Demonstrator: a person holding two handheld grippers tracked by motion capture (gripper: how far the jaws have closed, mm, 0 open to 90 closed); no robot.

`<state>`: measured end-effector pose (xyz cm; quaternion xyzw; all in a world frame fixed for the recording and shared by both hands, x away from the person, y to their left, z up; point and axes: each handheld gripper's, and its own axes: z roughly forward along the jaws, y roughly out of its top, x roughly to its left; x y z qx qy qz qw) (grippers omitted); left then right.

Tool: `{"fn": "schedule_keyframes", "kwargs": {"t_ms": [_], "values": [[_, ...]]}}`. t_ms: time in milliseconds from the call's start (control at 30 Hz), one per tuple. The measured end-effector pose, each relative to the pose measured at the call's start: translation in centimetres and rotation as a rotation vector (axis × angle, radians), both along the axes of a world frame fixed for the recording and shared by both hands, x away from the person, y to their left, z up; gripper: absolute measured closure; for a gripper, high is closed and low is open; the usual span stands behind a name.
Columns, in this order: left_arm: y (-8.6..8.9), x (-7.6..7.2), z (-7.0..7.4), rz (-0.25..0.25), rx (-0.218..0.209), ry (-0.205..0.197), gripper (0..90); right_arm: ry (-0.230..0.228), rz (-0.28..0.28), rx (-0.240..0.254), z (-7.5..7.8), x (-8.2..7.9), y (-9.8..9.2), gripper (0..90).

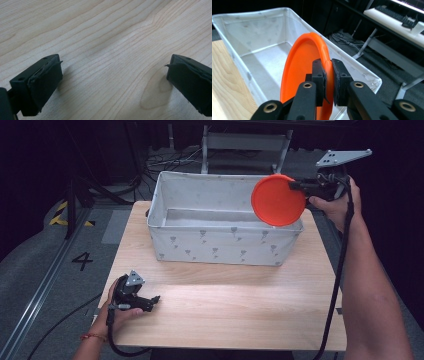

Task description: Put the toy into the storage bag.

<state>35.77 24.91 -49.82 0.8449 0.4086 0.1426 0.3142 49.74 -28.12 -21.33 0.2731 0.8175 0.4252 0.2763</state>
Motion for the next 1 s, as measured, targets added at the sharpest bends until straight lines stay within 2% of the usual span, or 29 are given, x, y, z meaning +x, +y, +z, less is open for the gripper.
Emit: {"fn": "schedule_keyframes", "kwargs": {"t_ms": [133, 333, 367, 600, 700, 733, 833, 933, 967, 1000], "values": [[0.0, 0.0, 0.0, -0.002, -0.001, 0.001, 0.5, 0.019, 0.004, -0.033, -0.8, 1.6, 0.6, 81.9], [0.0, 0.0, 0.0, -0.005, 0.001, -0.001, 0.6, 0.030, 0.011, -0.068, -1.5, 2.7, 1.1, 81.9], [0.0, 0.0, 0.0, -0.006, 0.001, -0.001, 0.7, 0.046, 0.024, -0.084, -2.0, 3.1, 1.3, 81.9], [0.0, 0.0, 0.0, -0.009, -0.003, -0.001, 1.3, 0.086, 0.065, -0.136, -3.6, 4.0, 1.6, 81.8], [0.0, 0.0, 0.0, -0.009, -0.003, 0.000, 1.4, 0.106, 0.091, -0.168, -4.1, 4.2, 1.6, 81.9], [0.0, 0.0, 0.0, -0.008, -0.003, 0.000, 1.4, 0.120, 0.107, -0.198, -4.5, 4.4, 1.7, 81.9], [0.0, 0.0, 0.0, -0.009, -0.003, -0.001, 1.4, 0.136, 0.118, -0.222, -5.0, 4.6, 1.8, 81.8], [0.0, 0.0, 0.0, -0.008, -0.003, -0.001, 1.4, 0.164, 0.141, -0.291, -5.7, 4.8, 1.9, 81.8], [0.0, 0.0, 0.0, -0.008, -0.003, -0.001, 1.5, 0.175, 0.164, -0.297, -6.0, 4.8, 2.0, 81.8], [0.0, 0.0, 0.0, -0.008, -0.003, -0.001, 1.5, 0.175, 0.164, -0.297, -6.0, 4.8, 2.0, 81.8]]}}
